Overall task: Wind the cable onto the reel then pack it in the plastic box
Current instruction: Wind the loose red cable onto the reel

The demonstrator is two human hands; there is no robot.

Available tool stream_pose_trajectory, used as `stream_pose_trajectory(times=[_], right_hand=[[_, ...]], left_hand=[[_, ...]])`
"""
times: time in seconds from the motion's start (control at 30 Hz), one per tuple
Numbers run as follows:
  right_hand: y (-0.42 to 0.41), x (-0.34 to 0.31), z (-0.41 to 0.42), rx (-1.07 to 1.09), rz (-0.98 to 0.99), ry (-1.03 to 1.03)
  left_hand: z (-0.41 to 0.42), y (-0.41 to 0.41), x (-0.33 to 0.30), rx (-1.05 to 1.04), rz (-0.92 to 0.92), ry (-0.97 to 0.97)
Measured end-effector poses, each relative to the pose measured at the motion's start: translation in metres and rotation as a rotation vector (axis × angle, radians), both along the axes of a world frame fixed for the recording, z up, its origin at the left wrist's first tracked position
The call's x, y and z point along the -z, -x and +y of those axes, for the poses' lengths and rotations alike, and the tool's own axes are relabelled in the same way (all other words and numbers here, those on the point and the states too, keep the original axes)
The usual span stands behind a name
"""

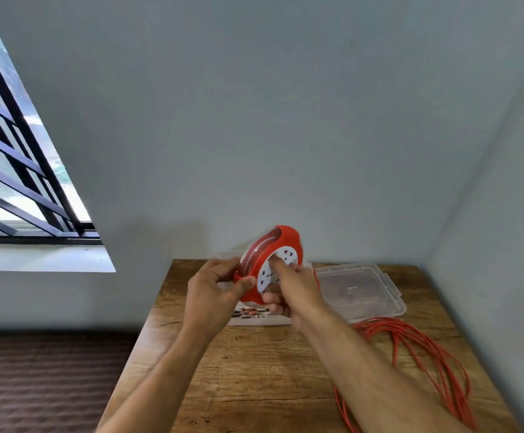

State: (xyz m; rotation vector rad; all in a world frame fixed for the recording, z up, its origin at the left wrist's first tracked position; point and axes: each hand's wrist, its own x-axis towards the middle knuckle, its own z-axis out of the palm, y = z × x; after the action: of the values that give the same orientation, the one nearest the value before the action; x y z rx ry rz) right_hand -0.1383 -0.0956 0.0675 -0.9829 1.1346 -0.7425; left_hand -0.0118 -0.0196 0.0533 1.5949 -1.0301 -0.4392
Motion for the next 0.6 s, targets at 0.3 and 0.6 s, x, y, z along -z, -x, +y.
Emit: stream_pose_trajectory(times=[0.3,0.6], right_hand=[[0.057,0.011,-0.045,-0.66,0.962,1.768],[0.049,-0.001,-0.041,-1.02,1.075,1.983]], left_hand=[[-0.01,-0.026,-0.012,-0.012,0.344,-0.02],[-0.02,-0.03,-0.032,0.2,0.124,-0.264]])
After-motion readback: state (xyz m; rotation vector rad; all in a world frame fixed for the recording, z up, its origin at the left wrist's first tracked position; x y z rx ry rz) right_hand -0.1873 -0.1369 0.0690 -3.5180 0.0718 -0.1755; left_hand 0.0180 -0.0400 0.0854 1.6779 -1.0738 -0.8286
